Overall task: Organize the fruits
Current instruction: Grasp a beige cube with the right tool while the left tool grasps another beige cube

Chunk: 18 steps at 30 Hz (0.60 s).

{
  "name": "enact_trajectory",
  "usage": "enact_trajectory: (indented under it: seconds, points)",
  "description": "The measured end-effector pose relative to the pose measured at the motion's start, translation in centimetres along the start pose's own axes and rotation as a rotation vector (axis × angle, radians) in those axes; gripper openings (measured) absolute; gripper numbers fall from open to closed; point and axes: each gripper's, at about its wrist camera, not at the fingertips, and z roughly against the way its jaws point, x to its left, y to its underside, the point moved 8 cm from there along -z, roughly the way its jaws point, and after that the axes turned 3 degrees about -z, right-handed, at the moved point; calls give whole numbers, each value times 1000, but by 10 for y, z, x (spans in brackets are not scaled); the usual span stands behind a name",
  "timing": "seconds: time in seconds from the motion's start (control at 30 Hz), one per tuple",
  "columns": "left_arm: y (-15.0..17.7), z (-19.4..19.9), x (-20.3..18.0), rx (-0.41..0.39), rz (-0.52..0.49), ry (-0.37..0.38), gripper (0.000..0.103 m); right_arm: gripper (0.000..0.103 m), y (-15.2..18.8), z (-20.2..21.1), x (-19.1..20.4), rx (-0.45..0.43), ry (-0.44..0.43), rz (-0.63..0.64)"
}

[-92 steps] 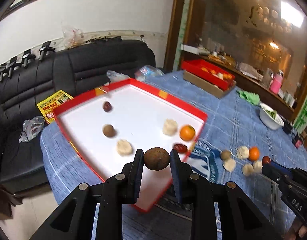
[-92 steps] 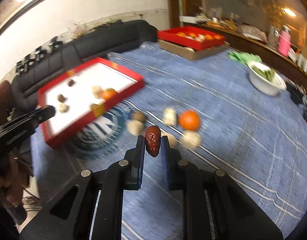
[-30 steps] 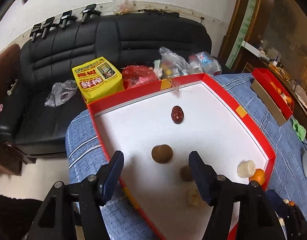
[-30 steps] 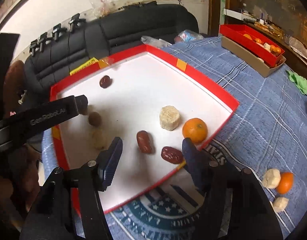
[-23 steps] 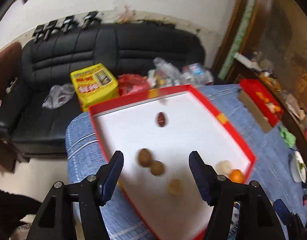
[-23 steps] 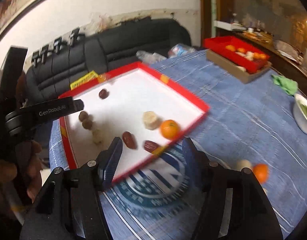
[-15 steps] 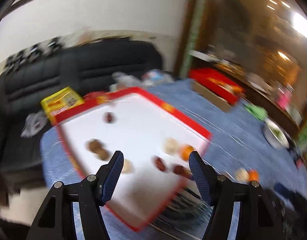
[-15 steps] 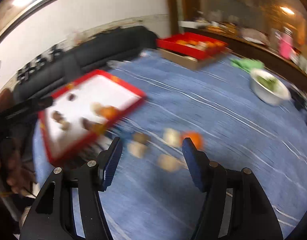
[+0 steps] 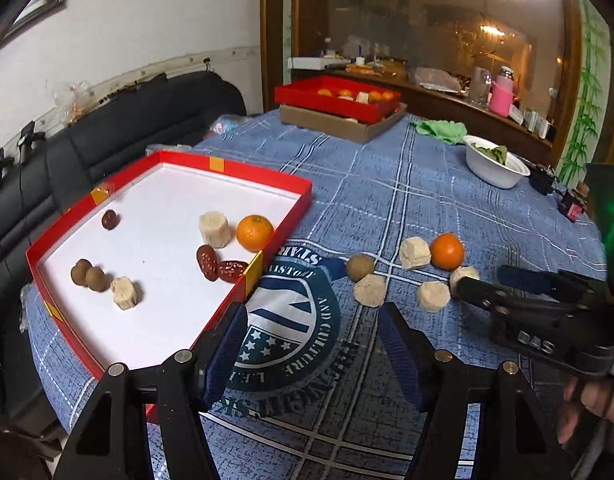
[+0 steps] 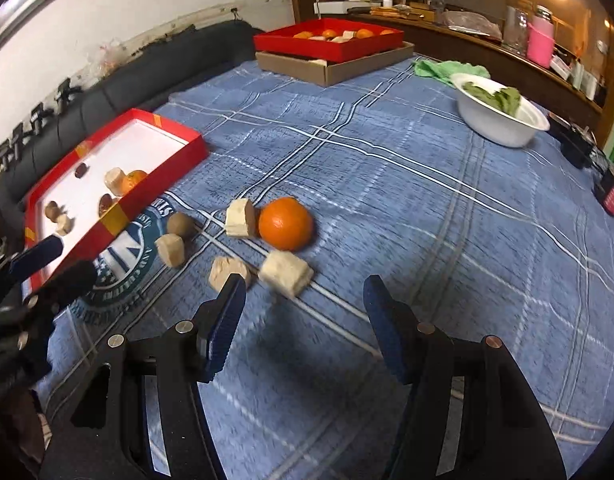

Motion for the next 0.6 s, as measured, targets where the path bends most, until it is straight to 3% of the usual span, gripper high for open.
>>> enact_trajectory:
  seconds: [0.07,0.13,0.4,0.6]
  points:
    - [3,-2,-2,0,3,-3,65,41,-1,-15,1,31,2,-6]
    - [2,-6,-3,2,1,0,66,31,2,-19,8,46,-47,-14]
    - [1,-35,-27,71,-16,47,66,31,7,6,-3,-15,-45,-24]
    - [-3,-62,-46,141,-28,55,64,31,5,10,-15,-37,-90,-86]
